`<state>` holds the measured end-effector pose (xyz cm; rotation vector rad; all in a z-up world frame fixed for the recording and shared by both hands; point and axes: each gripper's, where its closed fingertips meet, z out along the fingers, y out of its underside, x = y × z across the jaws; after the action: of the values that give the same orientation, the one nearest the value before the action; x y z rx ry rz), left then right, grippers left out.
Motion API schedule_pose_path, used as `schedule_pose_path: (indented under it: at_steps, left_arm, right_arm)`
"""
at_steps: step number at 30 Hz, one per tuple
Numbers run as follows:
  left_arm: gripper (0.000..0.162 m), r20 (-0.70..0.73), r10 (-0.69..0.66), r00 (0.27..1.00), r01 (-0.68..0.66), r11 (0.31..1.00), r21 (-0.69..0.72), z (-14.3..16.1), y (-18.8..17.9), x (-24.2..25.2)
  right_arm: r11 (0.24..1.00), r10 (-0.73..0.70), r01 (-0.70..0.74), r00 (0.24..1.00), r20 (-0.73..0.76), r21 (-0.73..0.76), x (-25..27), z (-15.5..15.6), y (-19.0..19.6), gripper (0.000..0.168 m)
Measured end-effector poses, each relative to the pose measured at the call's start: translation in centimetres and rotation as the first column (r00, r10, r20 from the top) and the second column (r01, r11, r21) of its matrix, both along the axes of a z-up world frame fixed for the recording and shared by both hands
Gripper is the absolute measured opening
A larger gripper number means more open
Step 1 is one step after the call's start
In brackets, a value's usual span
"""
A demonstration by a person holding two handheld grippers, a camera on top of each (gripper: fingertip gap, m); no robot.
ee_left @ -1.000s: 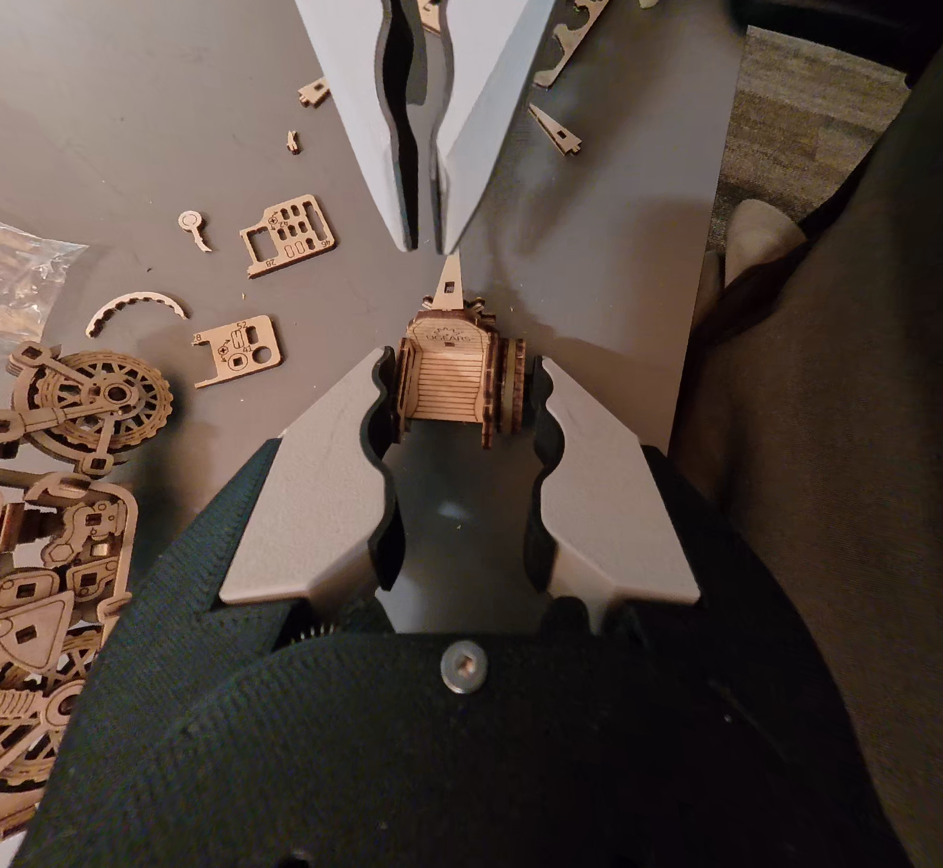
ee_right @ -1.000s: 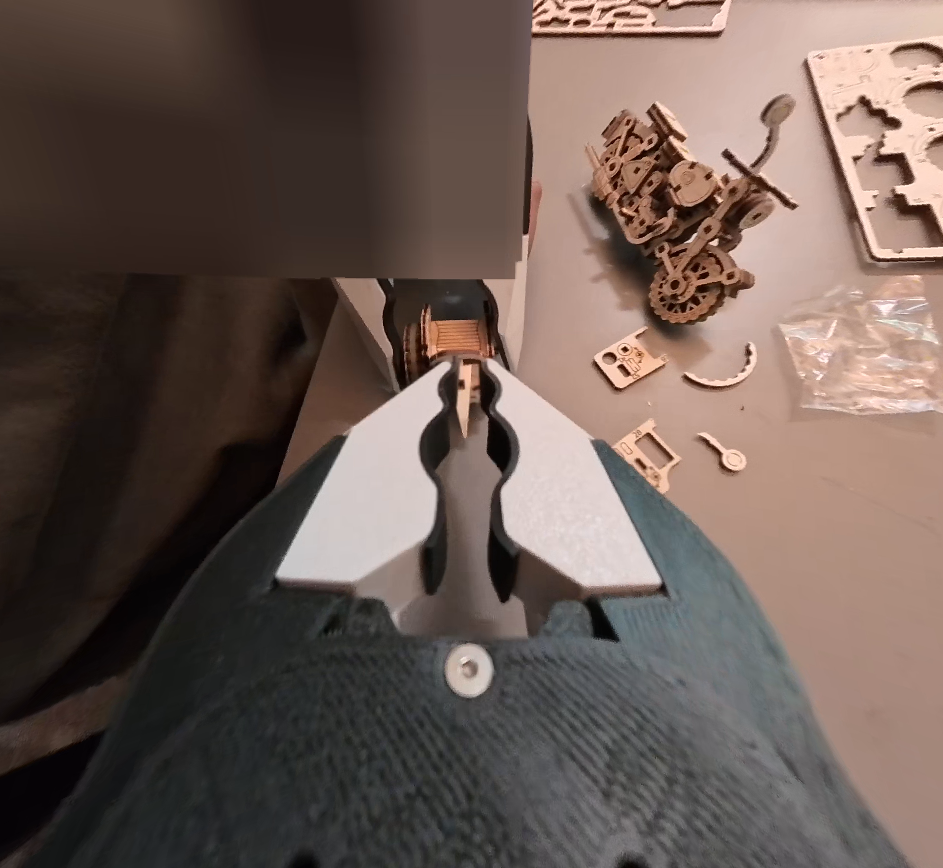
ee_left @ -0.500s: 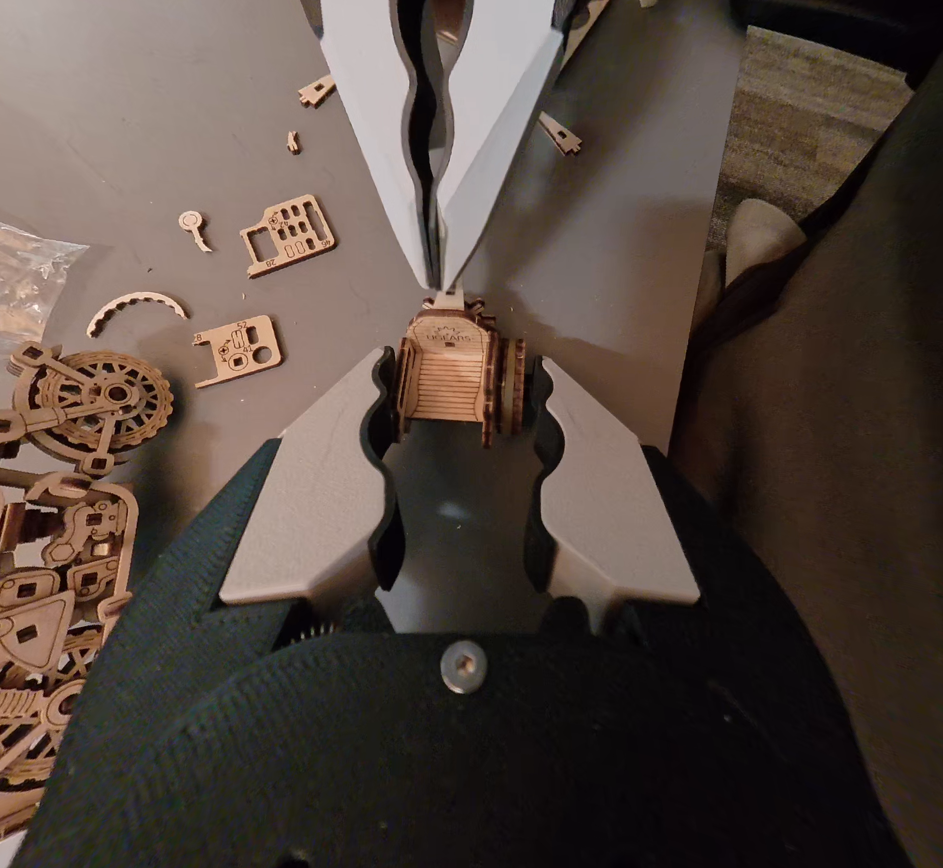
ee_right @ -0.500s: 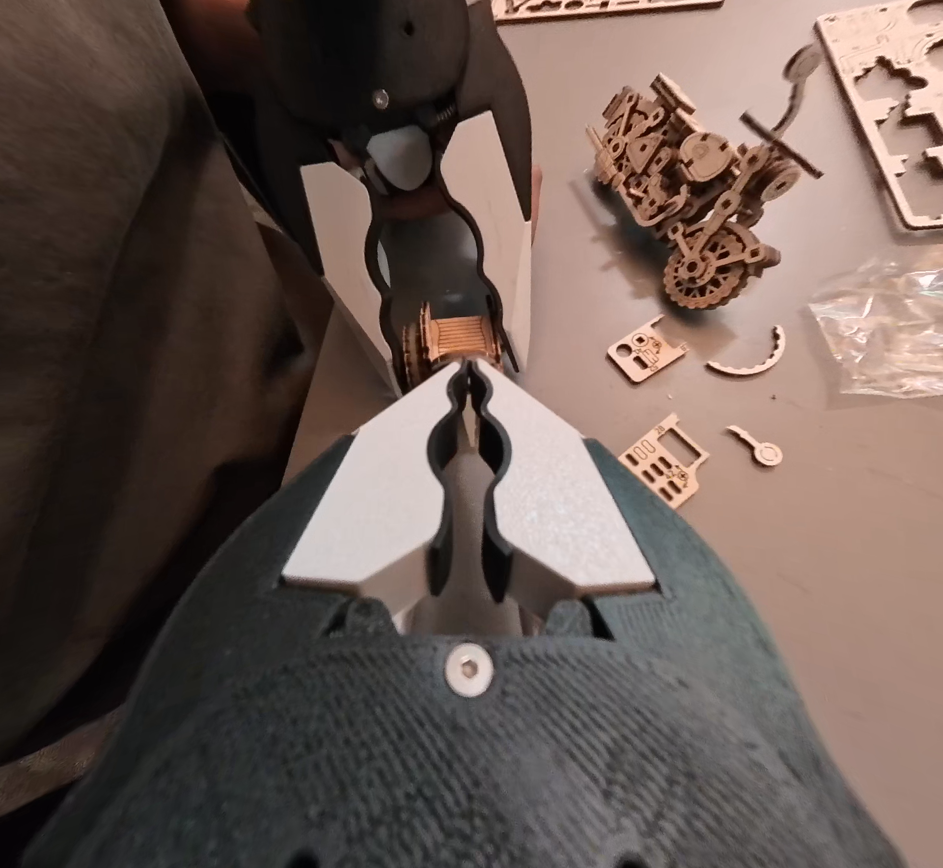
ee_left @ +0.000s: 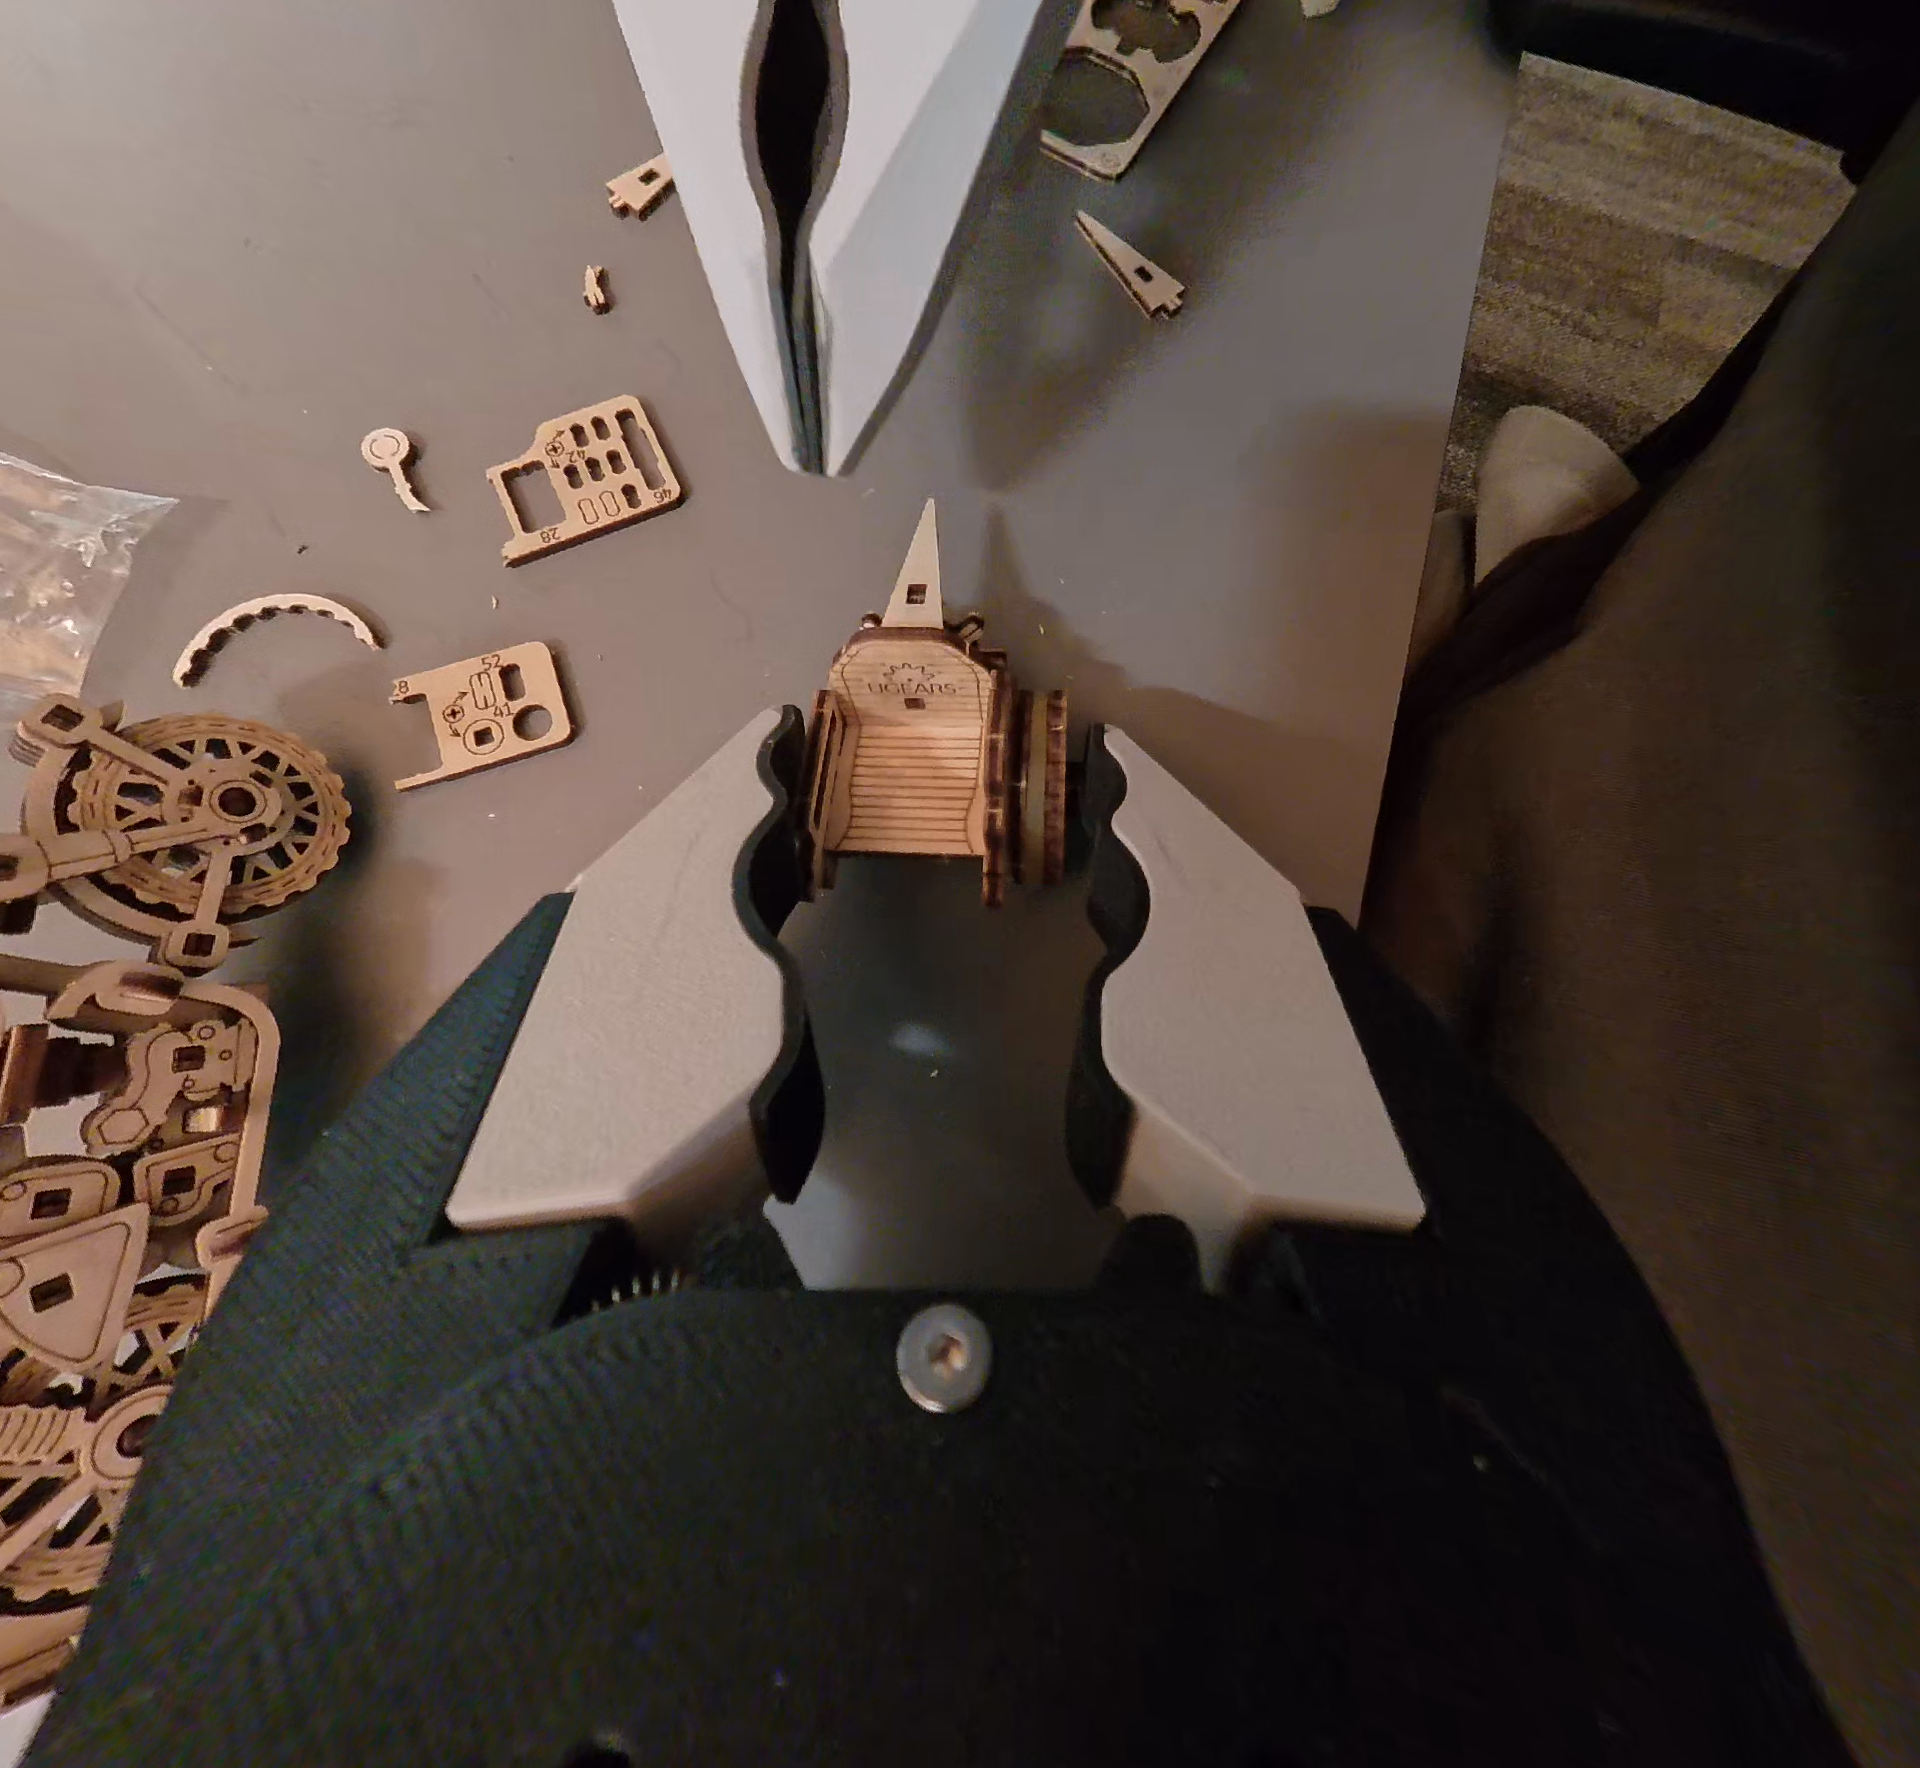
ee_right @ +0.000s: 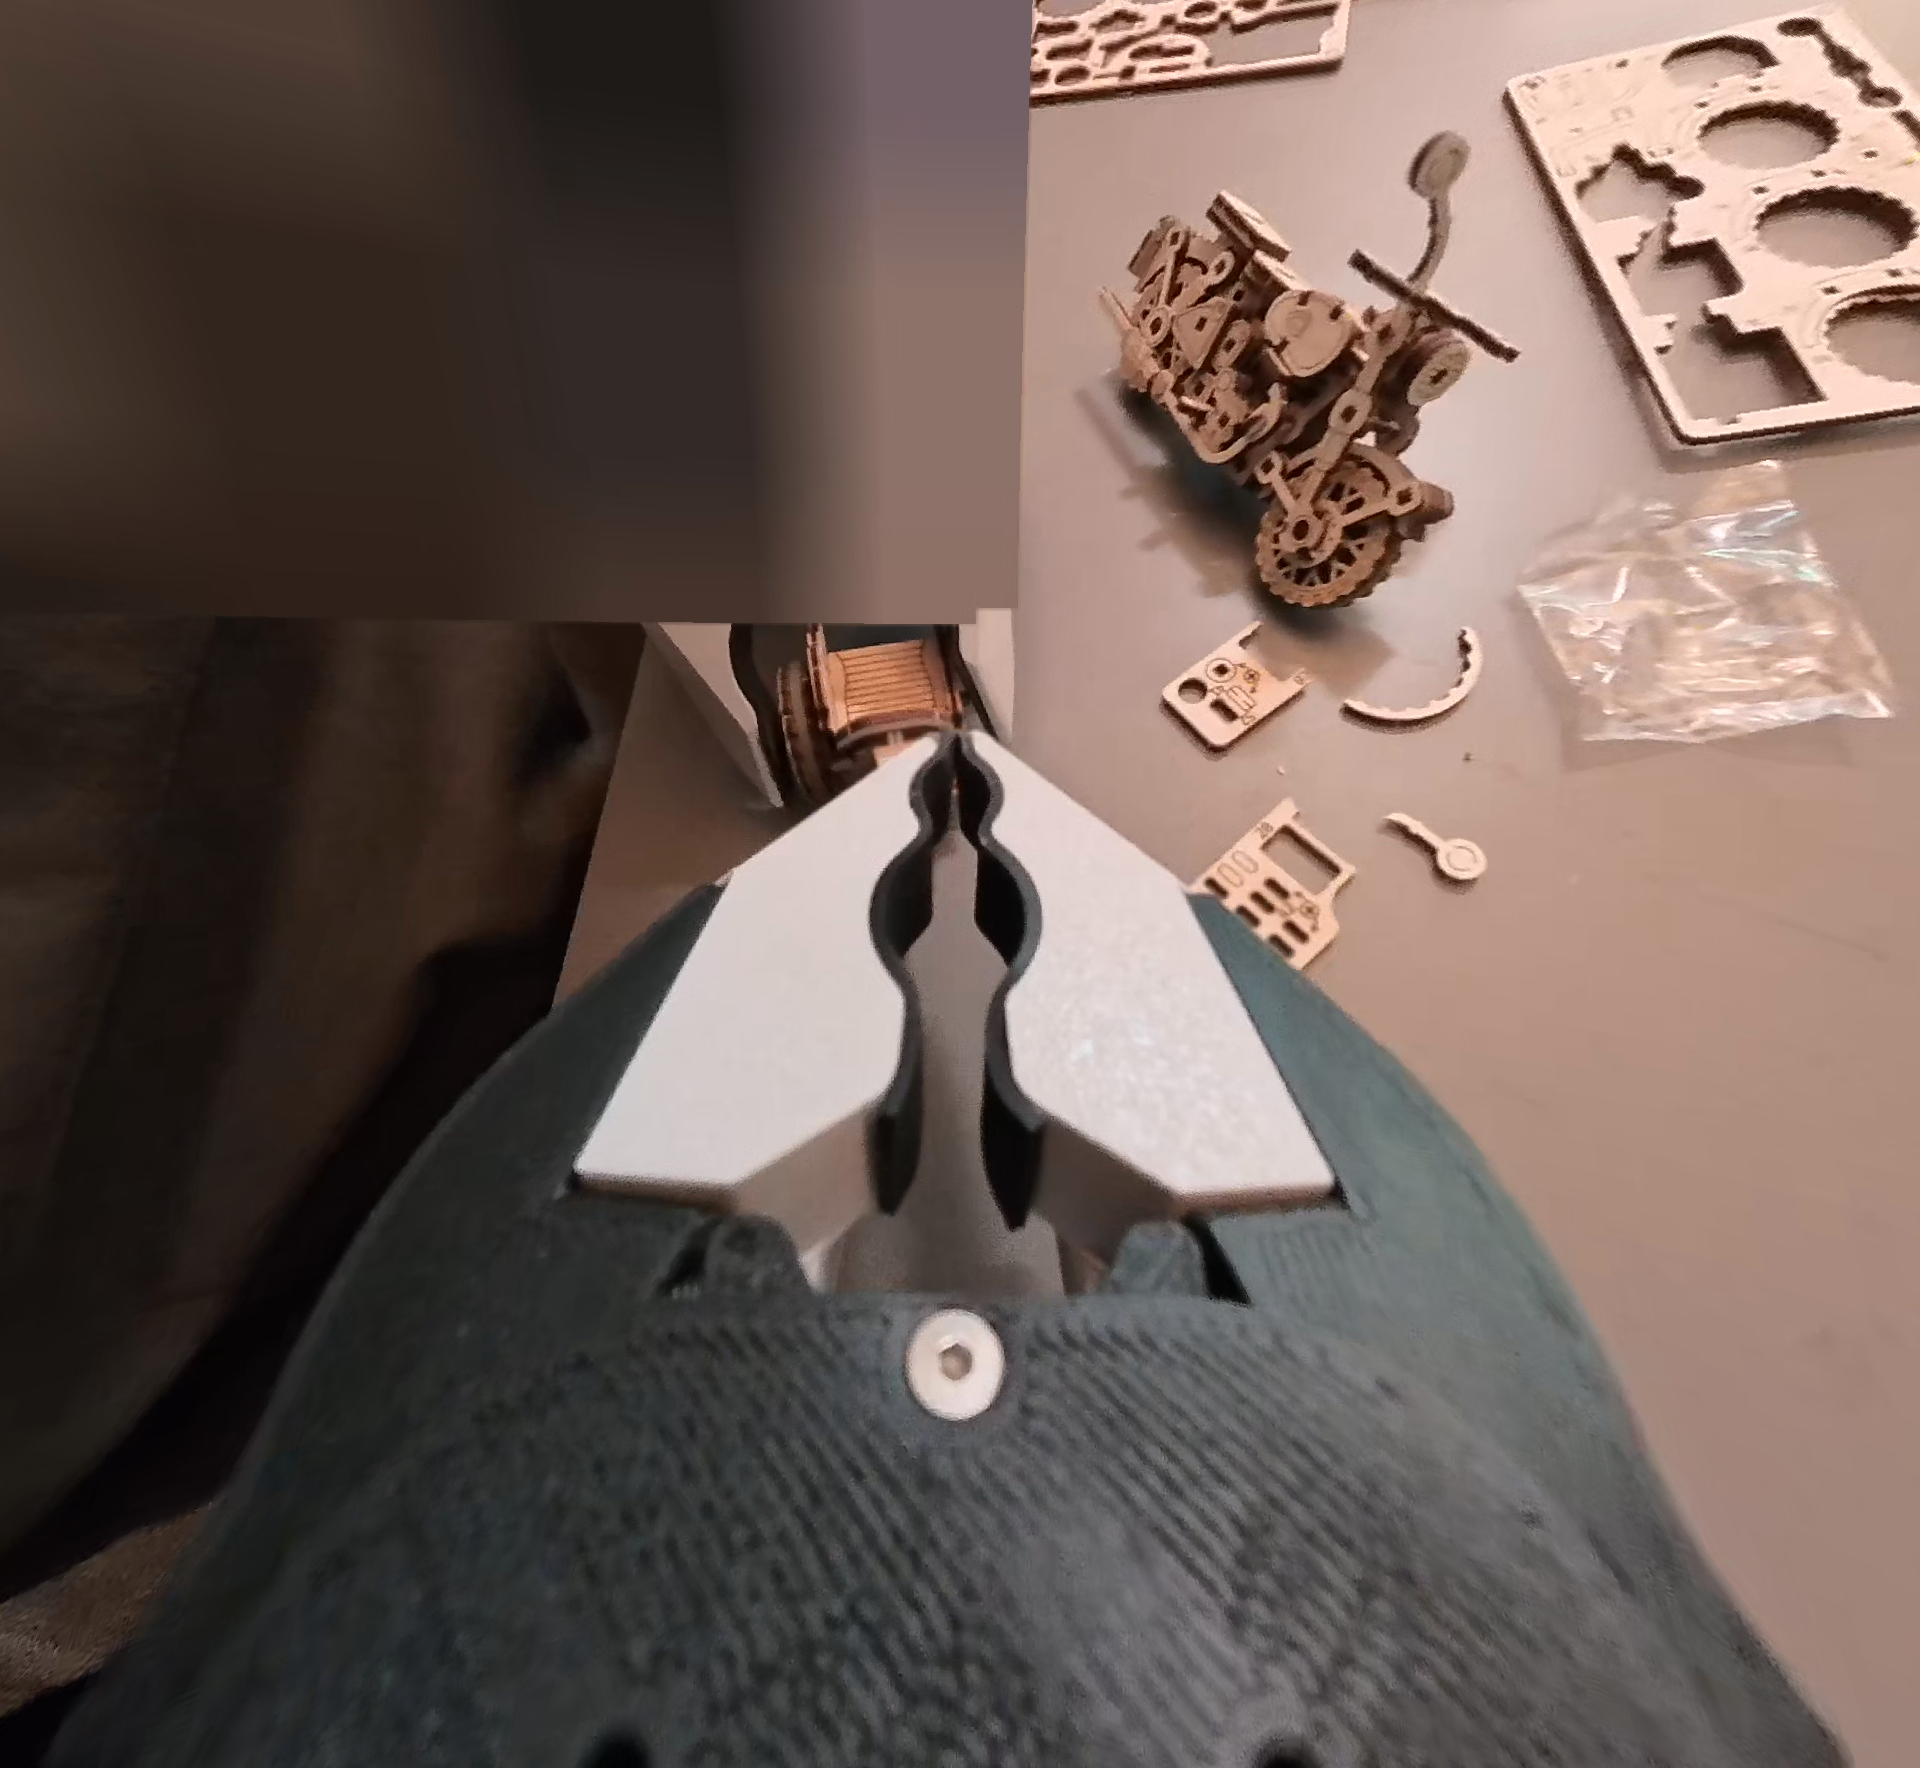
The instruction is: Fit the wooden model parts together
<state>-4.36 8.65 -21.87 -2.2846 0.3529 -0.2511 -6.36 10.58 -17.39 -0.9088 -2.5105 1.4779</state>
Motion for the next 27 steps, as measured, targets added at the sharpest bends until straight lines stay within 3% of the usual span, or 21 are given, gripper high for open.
schedule_pose_path:
  at_steps: [1, 5, 11, 27]
  left_arm:
    - [0.052, 0.001, 0.000, 1.000, 0.000, 1.000, 0.000, 0.0, 0.0, 0.0]
    - [0.052, 0.011, 0.000, 1.000, 0.000, 1.000, -0.004, 0.0, 0.0, 0.0]
    - [0.052, 0.011, 0.000, 1.000, 0.000, 1.000, -0.005, 0.0, 0.0, 0.0]
    - [0.052, 0.011, 0.000, 1.000, 0.000, 1.000, -0.005, 0.0, 0.0, 0.0]
  right_arm:
    - [1.000, 0.004, -0.004, 1.000, 0.012, -0.007, 0.2, -0.2, -0.1, 0.000]
    - [0.999, 0.039, -0.041, 0.996, 0.077, 0.030, 1.1, -2.1, -0.9, 0.000]
    - [0.999, 0.028, -0.027, 0.998, 0.049, -0.017, 0.8, -0.7, -0.7, 0.000]
    - [0.998, 0.055, -0.055, 0.997, 0.052, 0.010, 0.8, -1.4, -1.6, 0.000]
